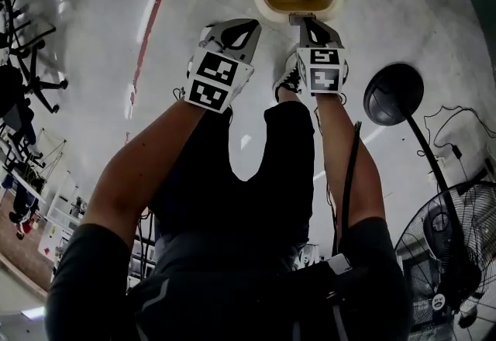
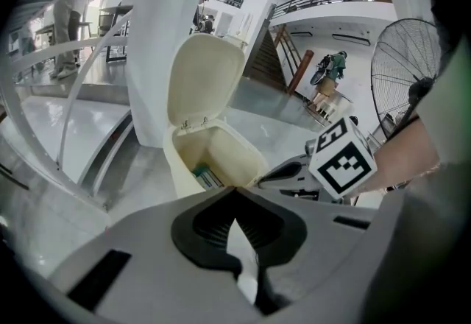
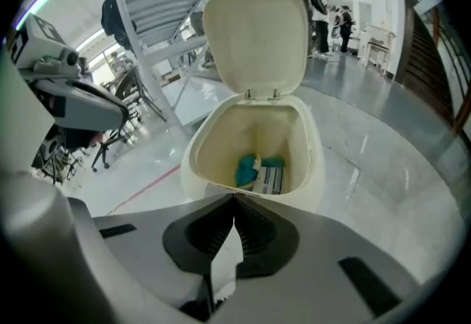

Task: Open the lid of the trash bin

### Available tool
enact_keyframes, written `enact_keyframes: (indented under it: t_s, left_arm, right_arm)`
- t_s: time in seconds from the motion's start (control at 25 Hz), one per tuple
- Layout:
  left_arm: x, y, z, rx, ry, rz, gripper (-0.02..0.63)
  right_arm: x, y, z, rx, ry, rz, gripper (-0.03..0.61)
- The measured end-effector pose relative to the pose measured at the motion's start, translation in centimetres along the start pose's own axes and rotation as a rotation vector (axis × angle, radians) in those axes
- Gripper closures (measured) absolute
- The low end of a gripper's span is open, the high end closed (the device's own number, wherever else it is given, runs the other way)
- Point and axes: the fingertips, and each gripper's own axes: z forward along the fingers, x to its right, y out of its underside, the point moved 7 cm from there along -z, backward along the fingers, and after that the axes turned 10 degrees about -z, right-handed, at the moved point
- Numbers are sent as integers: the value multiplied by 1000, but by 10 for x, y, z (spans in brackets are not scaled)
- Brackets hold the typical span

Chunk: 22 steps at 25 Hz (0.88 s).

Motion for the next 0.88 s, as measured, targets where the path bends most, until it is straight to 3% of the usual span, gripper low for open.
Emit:
enact_keyframes:
  t_s: [0.08, 0.16, 0.44, 0.88]
  left_arm:
    - [7, -5, -17, -8, 1, 18, 604]
    - [13, -18, -36, -1, -2, 38, 604]
    - [29, -80, -105, 93, 5, 37, 604]
    - [67, -170, -217, 244, 65, 99, 604]
  right_arm:
    - [-4, -8, -9, -107, -38, -49, 552]
    - [-4, -23, -27, -123, -54, -61, 551]
    - [6, -86, -120, 18, -53, 76, 551]
    - [5, -180, -281, 235, 62, 58, 551]
